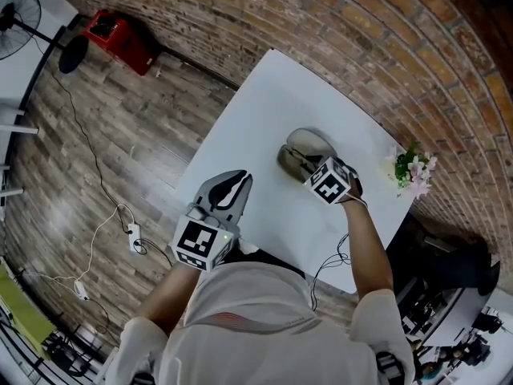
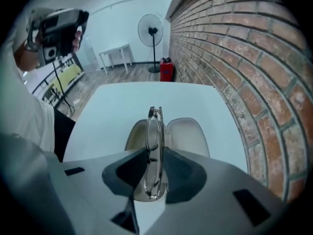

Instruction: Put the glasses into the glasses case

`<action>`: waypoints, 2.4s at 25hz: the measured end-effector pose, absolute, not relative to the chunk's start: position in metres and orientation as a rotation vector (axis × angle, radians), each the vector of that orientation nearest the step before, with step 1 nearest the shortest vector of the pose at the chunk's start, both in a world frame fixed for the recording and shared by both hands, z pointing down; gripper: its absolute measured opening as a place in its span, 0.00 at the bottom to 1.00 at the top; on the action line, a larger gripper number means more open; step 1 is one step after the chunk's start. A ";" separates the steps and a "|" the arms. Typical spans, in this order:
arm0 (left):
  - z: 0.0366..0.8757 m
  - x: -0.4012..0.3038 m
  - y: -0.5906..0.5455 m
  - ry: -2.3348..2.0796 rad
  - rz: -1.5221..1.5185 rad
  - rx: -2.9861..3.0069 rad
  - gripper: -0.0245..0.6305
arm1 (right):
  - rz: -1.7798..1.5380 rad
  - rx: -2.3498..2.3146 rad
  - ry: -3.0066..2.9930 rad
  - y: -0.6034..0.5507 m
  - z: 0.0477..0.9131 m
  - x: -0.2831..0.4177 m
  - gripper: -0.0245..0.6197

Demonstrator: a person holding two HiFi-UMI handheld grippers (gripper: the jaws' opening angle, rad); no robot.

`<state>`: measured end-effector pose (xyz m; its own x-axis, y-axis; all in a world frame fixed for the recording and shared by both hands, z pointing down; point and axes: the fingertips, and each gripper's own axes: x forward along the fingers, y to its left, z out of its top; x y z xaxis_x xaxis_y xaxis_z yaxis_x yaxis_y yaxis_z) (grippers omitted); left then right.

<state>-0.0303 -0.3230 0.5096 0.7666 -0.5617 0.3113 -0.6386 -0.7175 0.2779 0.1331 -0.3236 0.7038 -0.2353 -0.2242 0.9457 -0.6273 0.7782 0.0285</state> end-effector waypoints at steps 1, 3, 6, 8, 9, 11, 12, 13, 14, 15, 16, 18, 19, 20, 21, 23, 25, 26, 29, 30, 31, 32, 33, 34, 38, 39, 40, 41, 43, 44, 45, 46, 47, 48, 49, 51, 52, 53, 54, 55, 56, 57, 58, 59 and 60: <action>0.510 -0.031 -0.324 -0.918 0.290 2.591 0.10 | 0.386 0.658 -1.769 -0.322 0.708 0.133 0.28; 0.511 -0.031 -0.327 -0.921 0.292 2.590 0.10 | 0.321 0.660 -1.696 -0.320 0.718 0.134 0.28; 0.510 -0.029 -0.330 -0.922 0.291 2.592 0.10 | 0.275 0.672 -1.636 -0.319 0.727 0.133 0.28; 0.510 -0.028 -0.330 -0.917 0.291 2.595 0.10 | 0.262 0.684 -1.628 -0.321 0.728 0.132 0.29; 0.511 -0.028 -0.330 -0.915 0.292 2.595 0.10 | 0.261 0.684 -1.630 -0.322 0.728 0.131 0.29; 0.512 -0.027 -0.329 -0.910 0.295 2.593 0.10 | 0.283 0.680 -1.647 -0.320 0.726 0.130 0.30; 0.512 -0.027 -0.329 -0.908 0.296 2.592 0.10 | 0.302 0.682 -1.661 -0.319 0.724 0.129 0.31; 0.512 -0.027 -0.329 -0.906 0.297 2.593 0.10 | 0.320 0.685 -1.676 -0.318 0.722 0.130 0.33; 0.512 -0.027 -0.329 -0.904 0.296 2.594 0.10 | 0.337 0.689 -1.692 -0.317 0.719 0.130 0.36; 0.511 -0.026 -0.330 -0.902 0.295 2.596 0.10 | 0.353 0.697 -1.710 -0.317 0.715 0.131 0.36; 0.510 -0.025 -0.329 -0.900 0.292 2.599 0.10 | 0.369 0.710 -1.731 -0.316 0.710 0.132 0.37; 0.508 -0.024 -0.328 -0.895 0.286 2.606 0.10 | 0.406 0.762 -1.778 -0.314 0.695 0.134 0.37; 0.506 -0.023 -0.327 -0.892 0.283 2.610 0.10 | 0.423 0.800 -1.802 -0.314 0.686 0.136 0.37; 0.505 -0.023 -0.327 -0.890 0.281 2.614 0.10 | 0.435 0.845 -1.825 -0.314 0.675 0.138 0.36; 0.503 -0.022 -0.326 -0.886 0.278 2.619 0.10 | 0.445 0.897 -1.851 -0.315 0.664 0.140 0.36; 0.499 -0.021 -0.325 -0.879 0.268 2.629 0.10 | 0.465 1.021 -1.921 -0.319 0.635 0.142 0.33; 0.493 -0.019 -0.325 -0.874 0.250 2.641 0.10 | 0.485 1.163 -2.005 -0.323 0.601 0.146 0.31; 0.489 -0.017 -0.326 -0.870 0.241 2.650 0.10 | 0.480 1.235 -2.038 -0.324 0.584 0.150 0.29; 0.477 -0.010 -0.328 -0.852 0.219 2.683 0.10 | 0.424 1.462 -2.091 -0.323 0.534 0.168 0.21; 0.473 -0.008 -0.328 -0.847 0.211 2.695 0.10 | 0.412 1.537 -2.105 -0.320 0.519 0.174 0.18; 0.469 -0.006 -0.329 -0.842 0.203 2.706 0.10 | 0.404 1.607 -2.118 -0.316 0.504 0.180 0.14; 0.464 -0.003 -0.330 -0.838 0.192 2.717 0.10 | 0.400 1.670 -2.134 -0.312 0.491 0.185 0.12; 0.460 -0.001 -0.332 -0.835 0.182 2.731 0.10 | 0.395 1.724 -2.151 -0.306 0.478 0.190 0.12; 0.455 0.002 -0.334 -0.833 0.172 2.745 0.10 | 0.389 1.774 -2.171 -0.301 0.466 0.194 0.12; 0.433 0.007 -0.341 -0.825 0.136 2.790 0.10 | 0.347 1.967 -2.250 -0.274 0.417 0.207 0.12; 0.427 0.008 -0.342 -0.821 0.128 2.804 0.10 | 0.334 2.020 -2.266 -0.267 0.406 0.211 0.12; 0.422 0.010 -0.342 -0.817 0.121 2.817 0.10 | 0.316 2.071 -2.279 -0.260 0.395 0.214 0.12; 0.417 0.011 -0.342 -0.813 0.111 2.830 0.10 | 0.290 2.118 -2.285 -0.254 0.385 0.216 0.12; 0.406 0.015 -0.341 -0.798 0.090 2.852 0.10 | 0.226 2.196 -2.283 -0.242 0.366 0.221 0.12; 0.400 0.018 -0.340 -0.788 0.081 2.864 0.10 | 0.196 2.226 -2.283 -0.236 0.357 0.223 0.12; 0.395 0.021 -0.338 -0.778 0.074 2.877 0.10 | 0.171 2.250 -2.288 -0.230 0.349 0.224 0.12; 0.390 0.024 -0.336 -0.768 0.068 2.891 0.10 | 0.149 2.269 -2.294 -0.225 0.342 0.224 0.12; 0.385 0.027 -0.334 -0.758 0.061 2.905 0.10 | 0.128 2.285 -2.299 -0.219 0.335 0.225 0.12; 0.379 0.029 -0.331 -0.749 0.053 2.918 0.10 | 0.105 2.298 -2.299 -0.213 0.328 0.225 0.12; 0.374 0.032 -0.328 -0.740 0.044 2.930 0.10 | 0.081 2.308 -2.296 -0.209 0.322 0.226 0.12; 0.366 0.035 -0.325 -0.728 0.032 2.949 0.10 | 0.039 2.321 -2.289 -0.202 0.312 0.226 0.12; 0.366 0.036 -0.324 -0.726 0.033 2.955 0.10 | 0.026 2.325 -2.287 -0.201 0.309 0.226 0.12; 0.367 0.036 -0.324 -0.726 0.041 2.955 0.10 | 0.017 2.328 -2.282 -0.200 0.308 0.226 0.12; 0.369 0.036 -0.323 -0.727 0.048 2.951 0.10 | 0.012 2.326 -2.275 -0.199 0.308 0.226 0.12; 0.370 0.036 -0.322 -0.728 0.050 2.946 0.10 | 0.008 2.317 -2.266 -0.200 0.309 0.225 0.12; 0.370 0.036 -0.320 -0.729 0.049 2.944 0.10 | 0.005 2.300 -2.259 -0.201 0.311 0.224 0.12; 0.370 0.037 -0.318 -0.729 0.047 2.945 0.10 | 0.005 2.282 -2.255 -0.202 0.314 0.222 0.12; 0.369 0.037 -0.317 -0.729 0.046 2.947 0.10 | 0.009 2.266 -2.254 -0.204 0.316 0.220 0.12; 0.369 0.037 -0.316 -0.729 0.047 2.949 0.10 | 0.016 2.254 -2.255 -0.206 0.319 0.218 0.12; 0.369 0.037 -0.315 -0.730 0.048 2.949 0.10 | 0.025 2.246 -2.258 -0.208 0.321 0.217 0.12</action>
